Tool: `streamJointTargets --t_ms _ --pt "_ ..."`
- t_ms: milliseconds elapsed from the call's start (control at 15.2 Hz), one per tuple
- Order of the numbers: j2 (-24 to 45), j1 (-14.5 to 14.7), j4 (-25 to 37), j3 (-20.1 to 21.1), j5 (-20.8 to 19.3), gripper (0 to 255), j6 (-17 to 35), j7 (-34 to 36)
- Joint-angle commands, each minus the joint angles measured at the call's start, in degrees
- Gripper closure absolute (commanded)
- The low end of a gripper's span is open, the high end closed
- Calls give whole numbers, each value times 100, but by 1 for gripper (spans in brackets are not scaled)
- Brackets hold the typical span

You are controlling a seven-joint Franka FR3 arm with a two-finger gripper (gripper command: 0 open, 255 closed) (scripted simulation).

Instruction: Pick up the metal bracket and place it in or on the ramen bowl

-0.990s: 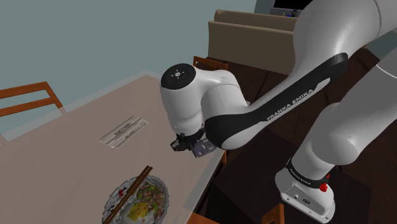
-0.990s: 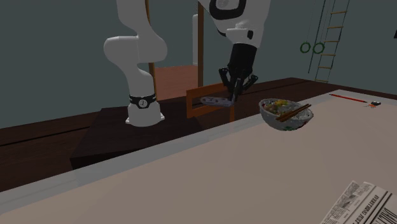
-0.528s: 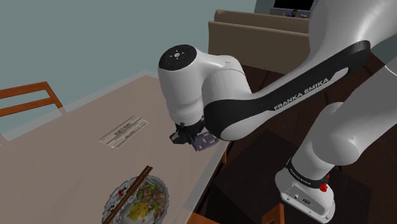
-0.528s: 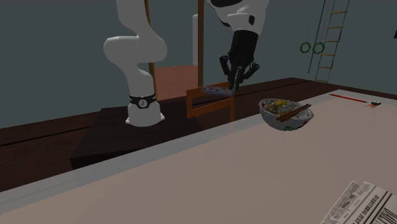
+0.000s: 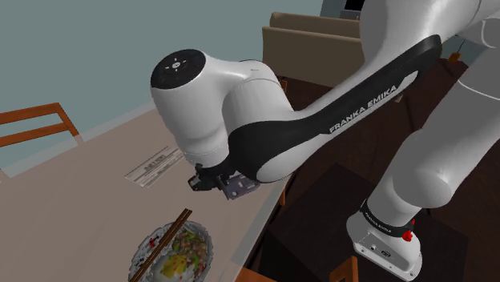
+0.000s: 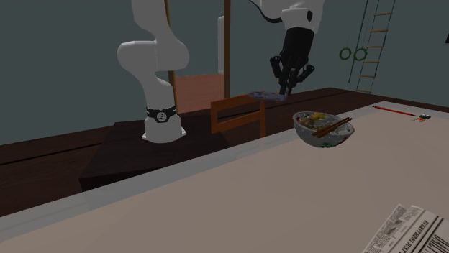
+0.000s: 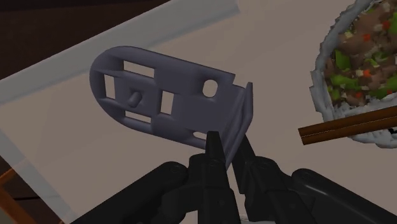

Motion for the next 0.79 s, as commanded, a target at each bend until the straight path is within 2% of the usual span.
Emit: streamJointTargets --t_ms 0,264,726 --pt "533 85 462 202 -361 255 -237 457" --pt "1678 588 1521 312 -1121 255 -841 1227" --pt "3451 2075 3738 -41 -2050 255 -1981 1904"
